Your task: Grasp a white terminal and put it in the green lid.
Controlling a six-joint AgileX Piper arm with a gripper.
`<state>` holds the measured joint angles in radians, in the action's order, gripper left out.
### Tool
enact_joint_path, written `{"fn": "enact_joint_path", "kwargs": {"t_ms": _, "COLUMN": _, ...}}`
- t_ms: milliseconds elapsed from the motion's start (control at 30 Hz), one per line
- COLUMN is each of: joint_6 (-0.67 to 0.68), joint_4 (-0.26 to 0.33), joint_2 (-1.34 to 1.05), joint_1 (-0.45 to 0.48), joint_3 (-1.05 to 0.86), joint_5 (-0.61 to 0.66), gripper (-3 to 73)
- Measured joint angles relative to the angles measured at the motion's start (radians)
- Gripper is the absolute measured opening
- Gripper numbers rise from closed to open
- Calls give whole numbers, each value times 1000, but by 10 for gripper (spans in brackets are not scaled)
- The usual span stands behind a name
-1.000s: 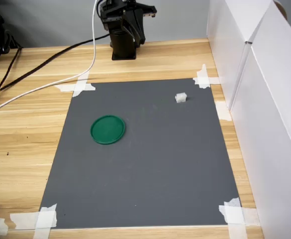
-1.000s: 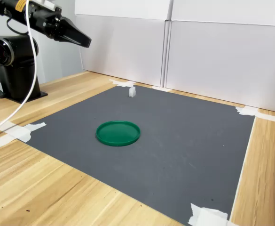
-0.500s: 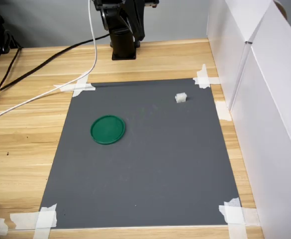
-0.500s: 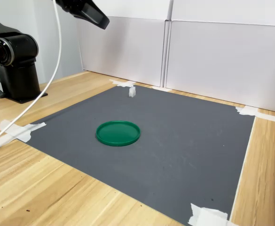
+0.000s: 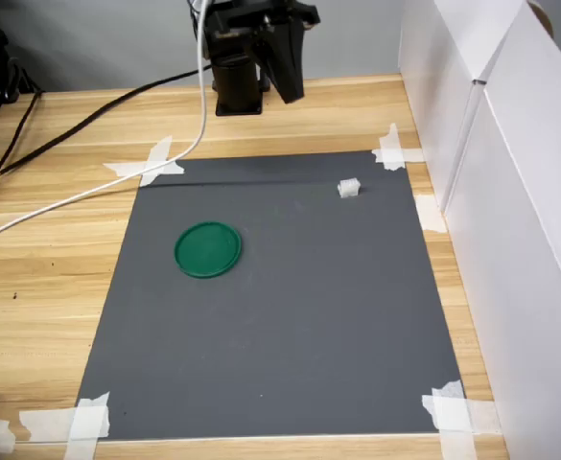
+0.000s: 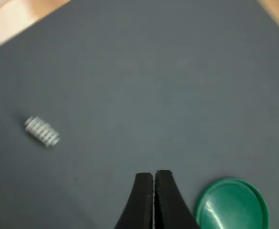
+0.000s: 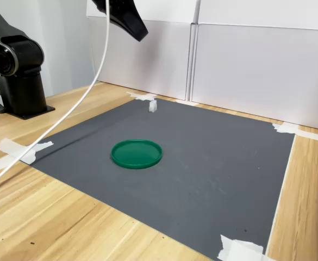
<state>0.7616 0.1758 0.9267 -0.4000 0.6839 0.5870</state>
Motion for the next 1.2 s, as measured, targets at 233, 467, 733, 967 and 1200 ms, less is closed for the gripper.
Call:
{"fn": "enact_joint_path", "kwargs": {"t_ms": 233, "joint_6": 56, "joint_4": -4, "joint_2": 74, "joint_1": -108, "joint_3": 0, "joint_5": 14, "gripper": -15}}
{"fn": "enact_joint_path", "kwargs": {"t_ms": 467, "joint_6": 40, "joint_4": -14, "joint_2": 143, "joint_1": -187, "joint_3": 2, "joint_5": 37, "gripper": -15}}
{"fn": "enact_joint_path", "kwargs": {"t_ms": 733, "joint_6": 5, "joint_4": -18, "joint_2": 202, "joint_1": -189, "joint_3": 81, "joint_5": 120, "gripper": 20}}
{"fn": "enact_joint_path", "kwargs": {"t_ms": 967, "joint_6": 4, "joint_4": -22, "joint_2": 269, "joint_1": -189, "joint_3": 169, "joint_5": 181, "gripper": 250}}
{"fn": "enact_joint_path", "kwargs": {"t_ms": 1200, "joint_6": 4, "joint_4": -22, "joint_2": 300, "joint_1": -189, "joint_3": 171, "joint_5": 151, "gripper": 611}}
